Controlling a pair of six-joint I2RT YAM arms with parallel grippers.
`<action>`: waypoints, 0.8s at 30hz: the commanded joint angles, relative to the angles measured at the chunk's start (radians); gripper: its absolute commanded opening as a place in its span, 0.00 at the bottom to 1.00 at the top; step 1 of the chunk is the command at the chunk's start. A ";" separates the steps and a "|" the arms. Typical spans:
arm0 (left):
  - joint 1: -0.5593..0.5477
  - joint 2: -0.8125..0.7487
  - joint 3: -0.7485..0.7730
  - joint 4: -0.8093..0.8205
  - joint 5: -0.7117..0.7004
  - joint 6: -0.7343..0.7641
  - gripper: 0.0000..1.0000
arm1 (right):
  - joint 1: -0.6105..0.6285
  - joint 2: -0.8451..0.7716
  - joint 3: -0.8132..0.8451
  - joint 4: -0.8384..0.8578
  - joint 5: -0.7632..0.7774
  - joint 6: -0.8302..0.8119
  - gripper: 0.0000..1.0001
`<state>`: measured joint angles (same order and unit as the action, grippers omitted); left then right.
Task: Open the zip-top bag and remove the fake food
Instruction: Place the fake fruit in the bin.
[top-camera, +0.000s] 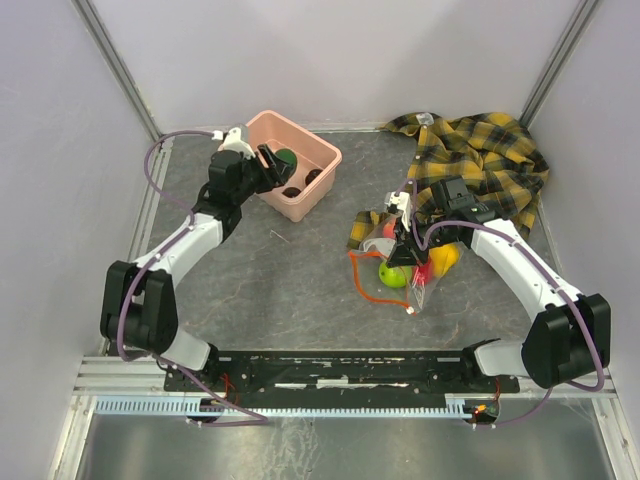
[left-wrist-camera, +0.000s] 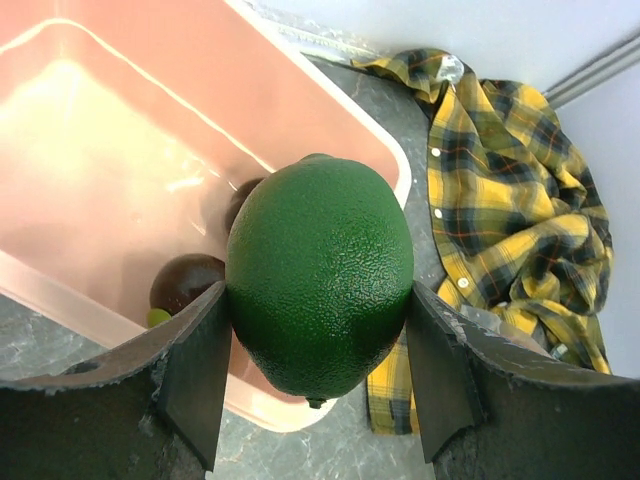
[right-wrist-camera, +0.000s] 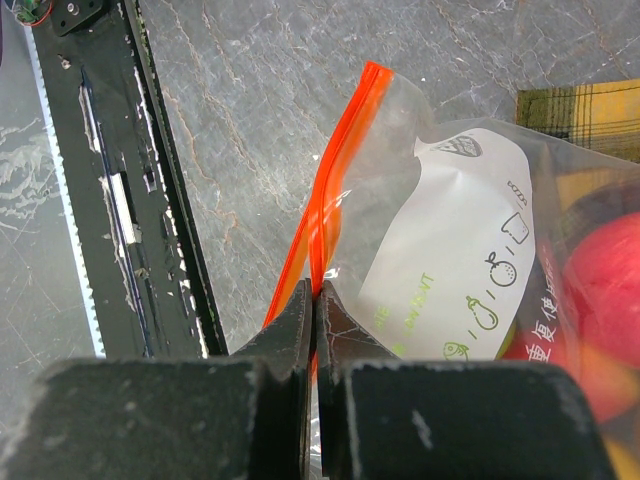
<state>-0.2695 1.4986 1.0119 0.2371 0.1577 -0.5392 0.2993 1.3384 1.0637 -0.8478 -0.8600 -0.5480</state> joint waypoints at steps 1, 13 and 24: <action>0.007 0.029 0.087 0.006 -0.081 0.063 0.54 | 0.002 -0.010 0.035 0.010 -0.023 -0.014 0.02; 0.015 0.062 0.177 0.068 -0.216 0.072 0.99 | 0.003 -0.021 0.034 0.009 -0.024 -0.015 0.02; 0.019 -0.069 -0.026 0.239 0.096 -0.027 0.99 | 0.003 -0.029 0.034 0.009 -0.024 -0.015 0.02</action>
<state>-0.2539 1.5253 1.0641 0.3332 0.1112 -0.5076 0.2993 1.3380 1.0637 -0.8478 -0.8600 -0.5480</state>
